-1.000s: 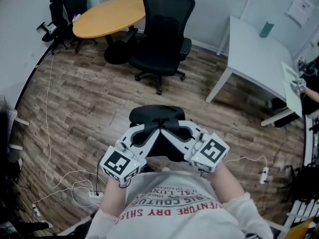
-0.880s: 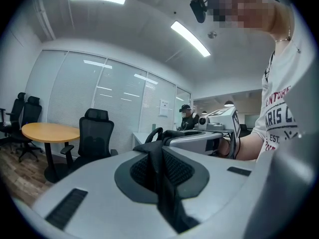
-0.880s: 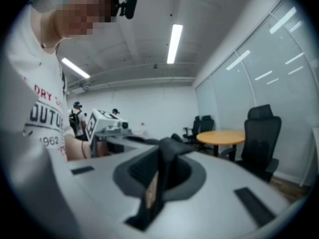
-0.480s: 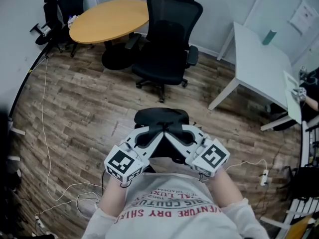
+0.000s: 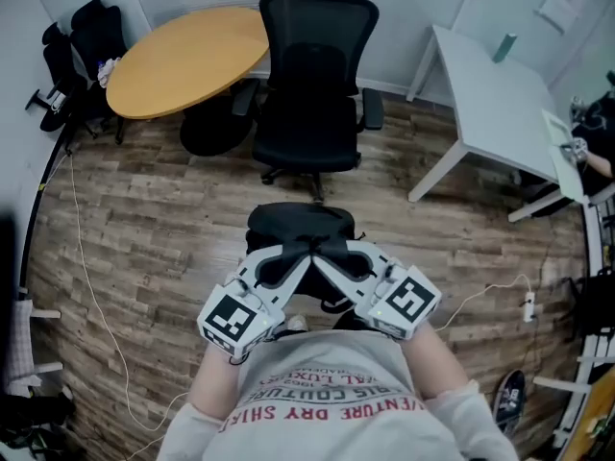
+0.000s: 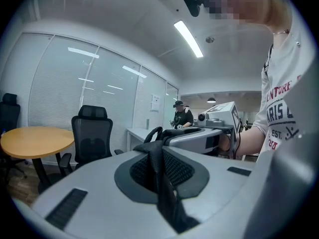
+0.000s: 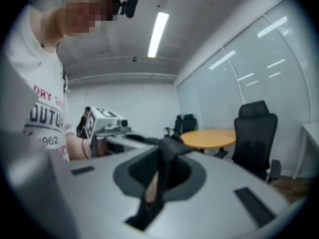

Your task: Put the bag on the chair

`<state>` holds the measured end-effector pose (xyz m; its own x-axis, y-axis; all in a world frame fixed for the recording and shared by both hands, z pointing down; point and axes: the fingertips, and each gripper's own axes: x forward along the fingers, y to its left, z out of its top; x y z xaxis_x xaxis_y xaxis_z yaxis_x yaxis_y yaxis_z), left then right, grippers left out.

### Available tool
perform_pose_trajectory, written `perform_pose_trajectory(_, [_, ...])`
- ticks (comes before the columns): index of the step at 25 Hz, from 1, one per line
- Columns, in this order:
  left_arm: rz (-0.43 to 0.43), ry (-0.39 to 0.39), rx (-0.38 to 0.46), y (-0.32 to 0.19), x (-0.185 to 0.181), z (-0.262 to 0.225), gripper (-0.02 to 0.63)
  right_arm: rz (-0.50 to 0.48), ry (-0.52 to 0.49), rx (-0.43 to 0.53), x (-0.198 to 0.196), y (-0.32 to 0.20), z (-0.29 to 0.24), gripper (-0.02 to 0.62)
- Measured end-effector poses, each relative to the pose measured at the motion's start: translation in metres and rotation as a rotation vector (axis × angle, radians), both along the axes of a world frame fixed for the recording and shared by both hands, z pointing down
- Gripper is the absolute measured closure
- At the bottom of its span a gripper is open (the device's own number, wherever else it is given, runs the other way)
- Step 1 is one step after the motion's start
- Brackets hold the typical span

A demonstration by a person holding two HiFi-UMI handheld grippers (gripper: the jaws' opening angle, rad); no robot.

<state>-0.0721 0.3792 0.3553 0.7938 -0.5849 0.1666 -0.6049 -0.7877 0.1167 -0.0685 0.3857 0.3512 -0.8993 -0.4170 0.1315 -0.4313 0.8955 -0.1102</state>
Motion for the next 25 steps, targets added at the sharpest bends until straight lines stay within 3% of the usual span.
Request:
perform_pose_trajectory(4, [0.012,-0.008,0.008,-0.037,-0.020,0.003,0.555,0.020,-0.018,-0.023,-0.019,-0.036,0.002,0.552])
perform_pose_trajectory(10, [-0.042,-0.029,-0.005,-0.098,-0.032,0.016,0.555,-0.023,0.004,-0.007,-0.031,-0.098,0.012,0.552])
perform_pose_trajectory(17, [-0.075,-0.078,-0.006,-0.182,-0.018,0.025,0.557,-0.103,0.029,0.035,-0.018,-0.180,0.023,0.552])
perform_pose_trajectory(25, [-0.109,-0.069,-0.045,-0.290,0.020,0.034,0.555,-0.160,0.060,0.029,0.019,-0.289,0.030,0.552])
